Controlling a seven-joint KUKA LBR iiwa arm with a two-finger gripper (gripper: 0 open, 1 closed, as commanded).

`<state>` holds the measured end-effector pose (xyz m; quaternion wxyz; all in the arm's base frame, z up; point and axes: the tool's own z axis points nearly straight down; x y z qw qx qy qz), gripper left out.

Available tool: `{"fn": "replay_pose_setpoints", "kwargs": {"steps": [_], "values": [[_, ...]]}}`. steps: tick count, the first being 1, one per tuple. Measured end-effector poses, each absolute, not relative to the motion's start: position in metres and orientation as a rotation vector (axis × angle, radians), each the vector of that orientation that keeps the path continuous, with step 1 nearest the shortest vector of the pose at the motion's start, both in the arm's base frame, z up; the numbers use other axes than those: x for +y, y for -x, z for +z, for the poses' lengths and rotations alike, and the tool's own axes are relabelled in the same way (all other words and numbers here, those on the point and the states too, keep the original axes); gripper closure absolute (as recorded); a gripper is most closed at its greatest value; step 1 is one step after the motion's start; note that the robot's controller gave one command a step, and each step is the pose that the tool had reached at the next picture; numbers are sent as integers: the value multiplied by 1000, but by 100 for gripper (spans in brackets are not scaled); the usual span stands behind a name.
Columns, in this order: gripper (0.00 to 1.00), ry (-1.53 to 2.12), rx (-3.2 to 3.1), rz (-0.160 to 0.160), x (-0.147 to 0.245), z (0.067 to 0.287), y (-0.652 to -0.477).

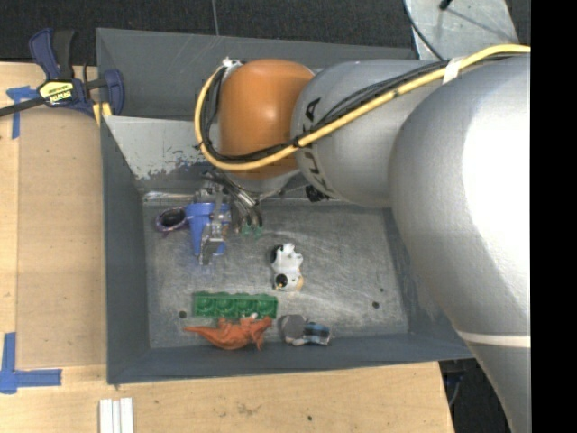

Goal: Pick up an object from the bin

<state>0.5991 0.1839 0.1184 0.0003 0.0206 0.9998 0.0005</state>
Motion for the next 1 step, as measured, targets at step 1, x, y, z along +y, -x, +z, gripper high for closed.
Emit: {"fn": "replay_pose_setpoints", "kwargs": {"steps": [1], "values": [[100, -64, 3138, 2, 184, 133, -600]]}}
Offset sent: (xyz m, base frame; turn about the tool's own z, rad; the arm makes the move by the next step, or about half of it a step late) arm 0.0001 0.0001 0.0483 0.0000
